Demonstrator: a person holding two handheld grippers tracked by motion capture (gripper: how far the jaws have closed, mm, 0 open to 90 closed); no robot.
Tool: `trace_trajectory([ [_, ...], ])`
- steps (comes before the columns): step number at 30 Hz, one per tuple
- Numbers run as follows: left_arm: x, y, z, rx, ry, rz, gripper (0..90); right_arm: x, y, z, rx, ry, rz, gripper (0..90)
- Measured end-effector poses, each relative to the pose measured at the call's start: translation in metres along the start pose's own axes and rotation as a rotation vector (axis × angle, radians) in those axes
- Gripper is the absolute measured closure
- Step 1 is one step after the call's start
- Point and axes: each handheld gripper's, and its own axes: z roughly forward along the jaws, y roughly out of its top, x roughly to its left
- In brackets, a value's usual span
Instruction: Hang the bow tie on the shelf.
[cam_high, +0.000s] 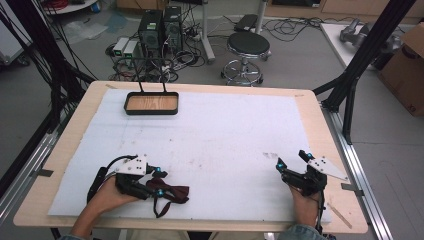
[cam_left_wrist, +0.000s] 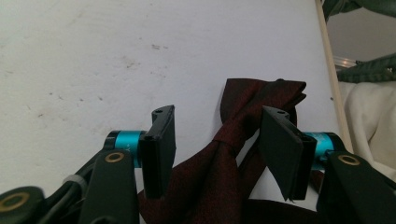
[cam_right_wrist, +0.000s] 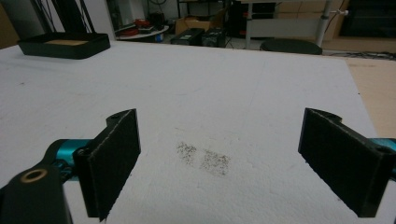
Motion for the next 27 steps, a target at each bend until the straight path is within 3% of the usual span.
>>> trace_trajectory([
  [6, -0.0009, -0.0019, 0.0044, 0.042, -0.020, 0.017, 52.9, -0.0001, 0.0000, 0.0000, -0.002, 0.000, 0.001, 11.9],
  [15, -0.0023, -0.0032, 0.0044, 0.047, -0.027, 0.045, 62.4, -0.0005, 0.0000, 0.0001, -0.001, -0.002, -0.005, 11.9],
  [23, -0.0023, -0.0048, 0.0077, 0.075, -0.017, 0.080, 62.4, -0.0003, -0.0001, 0.0002, 0.000, -0.002, -0.001, 11.9],
  [27, -0.0034, -0.0049, 0.0077, 0.081, -0.009, 0.106, 68.2, -0.0003, 0.0000, 0.0000, 0.002, -0.003, 0.002, 11.9],
])
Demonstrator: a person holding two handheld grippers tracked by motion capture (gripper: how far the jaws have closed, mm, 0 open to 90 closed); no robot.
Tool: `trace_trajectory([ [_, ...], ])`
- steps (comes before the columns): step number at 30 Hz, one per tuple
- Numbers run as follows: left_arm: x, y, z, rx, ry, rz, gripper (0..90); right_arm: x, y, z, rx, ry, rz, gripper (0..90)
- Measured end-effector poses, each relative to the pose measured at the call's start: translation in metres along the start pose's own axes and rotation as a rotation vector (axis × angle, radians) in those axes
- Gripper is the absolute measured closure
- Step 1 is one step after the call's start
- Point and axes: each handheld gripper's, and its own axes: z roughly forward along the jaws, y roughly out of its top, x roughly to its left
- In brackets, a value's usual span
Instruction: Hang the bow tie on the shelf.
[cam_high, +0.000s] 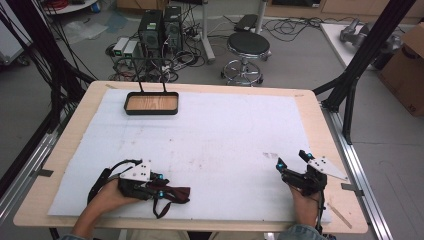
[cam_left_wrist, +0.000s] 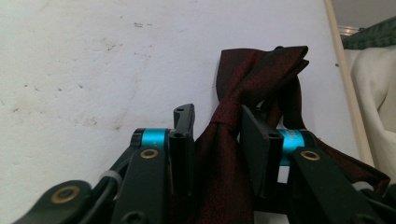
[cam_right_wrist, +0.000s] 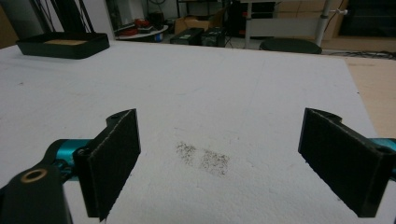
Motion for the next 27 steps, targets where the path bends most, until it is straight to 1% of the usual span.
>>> trace_trajectory([
  [1, 0.000, 0.000, 0.000, -0.002, -0.002, 0.008, 69.9, 0.000, 0.000, 0.000, 0.000, -0.001, -0.001, 11.8],
  [2, -0.001, 0.000, 0.000, -0.005, 0.003, 0.007, 71.5, 0.000, 0.000, 0.000, 0.000, 0.000, 0.000, 11.9],
  [3, -0.001, 0.000, -0.001, 0.000, 0.007, 0.016, 73.2, 0.000, 0.000, 0.000, 0.000, 0.000, 0.000, 11.9],
  [4, -0.001, 0.001, -0.002, -0.009, 0.008, 0.024, 74.5, 0.000, 0.000, 0.000, 0.000, -0.001, -0.001, 11.9],
  [5, -0.001, 0.001, -0.002, -0.009, 0.008, 0.024, 75.2, 0.000, 0.000, 0.000, 0.000, -0.001, -0.001, 11.9],
  [7, -0.002, 0.001, -0.004, -0.025, 0.015, 0.030, 75.8, 0.000, 0.000, 0.000, -0.001, -0.001, -0.003, 11.9],
  [8, -0.001, 0.002, -0.007, -0.039, 0.029, 0.024, 76.0, 0.000, 0.000, 0.000, -0.002, 0.000, -0.003, 11.9],
  [9, -0.001, 0.002, -0.007, -0.039, 0.029, 0.024, 76.0, 0.000, 0.000, 0.000, -0.002, 0.000, -0.003, 11.9],
  [11, 0.000, 0.004, -0.011, -0.048, 0.044, 0.021, 76.0, 0.000, 0.000, 0.000, 0.000, -0.001, -0.001, 11.9],
  [13, 0.003, 0.008, -0.016, -0.080, 0.064, 0.013, 76.0, 0.000, 0.000, 0.000, -0.001, -0.002, -0.003, 11.9],
  [14, 0.003, 0.008, -0.016, -0.080, 0.064, 0.013, 76.0, 0.000, 0.000, 0.000, 0.000, -0.002, 0.000, 11.9],
  [15, 0.004, 0.010, -0.018, -0.090, 0.071, 0.009, 76.0, 0.000, 0.000, 0.000, 0.000, -0.002, 0.000, 11.9],
  [16, 0.005, 0.012, -0.020, -0.098, 0.084, 0.009, 76.0, -0.001, 0.000, 0.000, -0.002, -0.001, -0.001, 11.9],
  [17, 0.008, 0.017, -0.024, -0.121, 0.110, -0.005, 76.0, -0.001, 0.000, 0.000, -0.001, -0.001, 0.000, 11.9],
  [19, 0.011, 0.022, -0.028, -0.124, 0.137, -0.002, 76.0, -0.001, 0.000, 0.000, -0.001, 0.001, 0.002, 11.9],
  [20, 0.011, 0.022, -0.028, -0.124, 0.137, -0.002, 76.0, -0.001, 0.000, 0.000, 0.001, 0.000, 0.002, 11.8],
  [22, 0.017, 0.028, -0.034, -0.141, 0.177, -0.008, 75.9, 0.000, 0.000, 0.000, 0.001, 0.001, 0.005, 11.9],
  [23, 0.017, 0.028, -0.034, -0.141, 0.177, -0.008, 76.0, 0.000, 0.000, 0.000, 0.002, 0.001, 0.006, 11.9],
  [24, 0.019, 0.030, -0.036, -0.145, 0.193, -0.010, 76.0, 0.000, 0.000, 0.000, 0.000, 0.000, 0.004, 11.9],
  [27, 0.028, 0.036, -0.040, -0.157, 0.216, -0.023, 76.0, 0.000, 0.000, 0.000, 0.003, -0.002, 0.004, 11.9],
])
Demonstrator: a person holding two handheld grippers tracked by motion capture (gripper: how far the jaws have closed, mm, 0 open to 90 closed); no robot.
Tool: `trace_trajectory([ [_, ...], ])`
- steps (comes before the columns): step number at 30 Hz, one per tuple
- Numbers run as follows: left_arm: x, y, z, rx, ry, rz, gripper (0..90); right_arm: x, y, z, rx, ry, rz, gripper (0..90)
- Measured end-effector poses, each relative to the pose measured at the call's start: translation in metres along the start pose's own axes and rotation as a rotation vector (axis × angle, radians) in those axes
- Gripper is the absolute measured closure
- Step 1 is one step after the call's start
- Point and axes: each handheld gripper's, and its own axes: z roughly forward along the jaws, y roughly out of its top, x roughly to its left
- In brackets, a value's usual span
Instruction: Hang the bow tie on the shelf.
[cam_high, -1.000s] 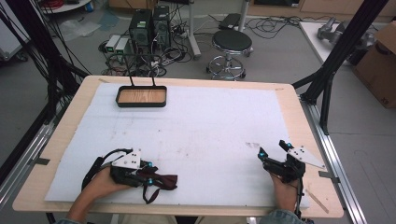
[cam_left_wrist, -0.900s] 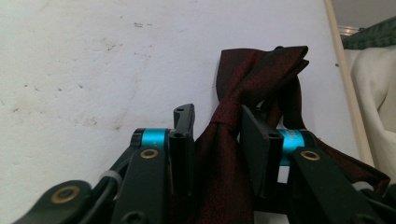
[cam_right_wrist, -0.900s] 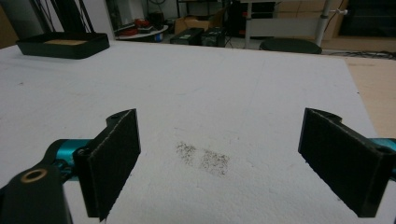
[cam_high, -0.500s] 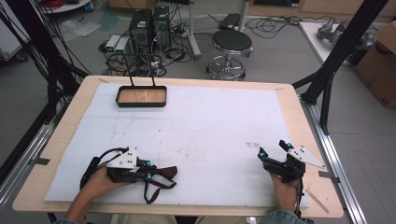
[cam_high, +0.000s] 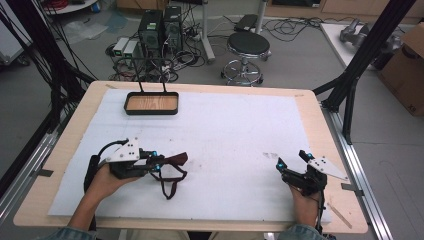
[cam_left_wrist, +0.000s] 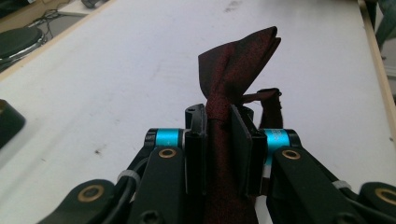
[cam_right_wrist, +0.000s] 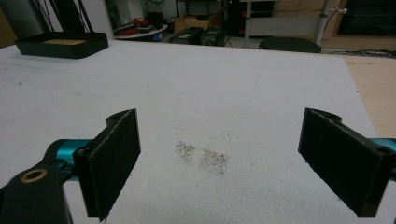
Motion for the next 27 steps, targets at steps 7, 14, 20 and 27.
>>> trace_trajectory([
  [7, 0.024, 0.015, -0.002, -0.020, 0.032, -0.007, 76.0, 0.000, 0.000, 0.000, 0.001, -0.002, 0.001, 11.9],
  [14, 0.039, 0.023, -0.003, -0.041, 0.058, -0.033, 76.0, 0.000, 0.000, 0.000, 0.004, -0.003, 0.003, 11.9],
  [20, 0.049, 0.031, -0.001, -0.051, 0.067, -0.037, 76.0, 0.000, 0.000, 0.000, 0.003, -0.002, 0.002, 11.9],
  [27, 0.063, 0.044, 0.000, -0.055, 0.083, -0.035, 75.9, 0.000, 0.000, 0.000, 0.003, 0.000, 0.001, 11.9],
])
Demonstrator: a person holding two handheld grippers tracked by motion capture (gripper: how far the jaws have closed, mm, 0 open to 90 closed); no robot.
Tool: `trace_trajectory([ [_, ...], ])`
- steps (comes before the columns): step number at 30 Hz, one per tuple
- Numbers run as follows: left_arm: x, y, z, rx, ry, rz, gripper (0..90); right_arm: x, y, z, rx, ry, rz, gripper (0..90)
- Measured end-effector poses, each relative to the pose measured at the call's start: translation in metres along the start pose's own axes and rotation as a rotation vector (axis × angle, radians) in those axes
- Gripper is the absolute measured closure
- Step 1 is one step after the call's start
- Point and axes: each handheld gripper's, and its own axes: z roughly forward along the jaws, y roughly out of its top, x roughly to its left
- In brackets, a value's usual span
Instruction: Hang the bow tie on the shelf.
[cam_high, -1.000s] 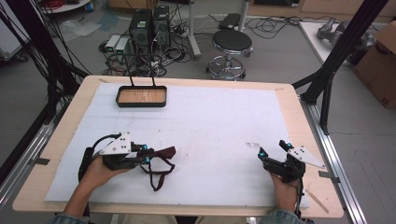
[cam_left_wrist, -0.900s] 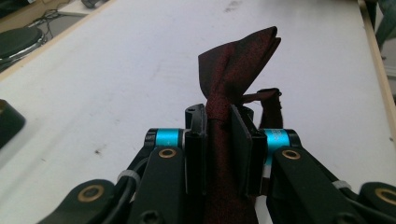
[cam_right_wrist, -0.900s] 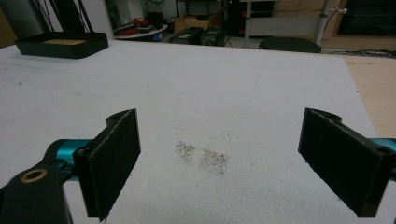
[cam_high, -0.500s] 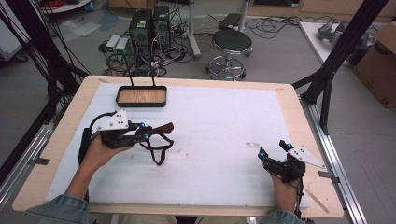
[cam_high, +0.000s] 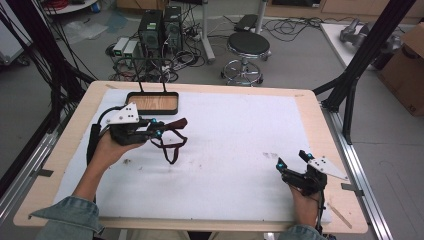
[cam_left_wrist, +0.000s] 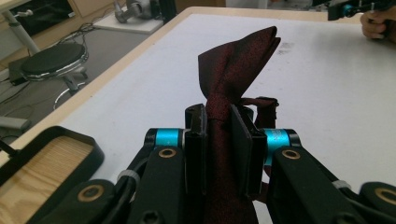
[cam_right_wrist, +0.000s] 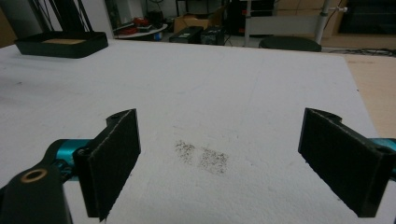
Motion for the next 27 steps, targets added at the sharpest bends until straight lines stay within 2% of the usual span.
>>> trace_trajectory([
  [10, 0.018, 0.017, 0.002, -0.040, 0.047, -0.015, 76.0, 0.000, 0.000, 0.000, 0.002, 0.001, 0.002, 11.9],
  [21, 0.027, 0.036, 0.000, -0.067, 0.082, 0.004, 76.0, 0.000, 0.000, 0.000, 0.005, 0.000, 0.001, 11.9],
  [27, 0.034, 0.044, 0.001, -0.089, 0.118, 0.009, 76.0, 0.000, 0.000, 0.000, 0.005, 0.001, 0.000, 11.9],
])
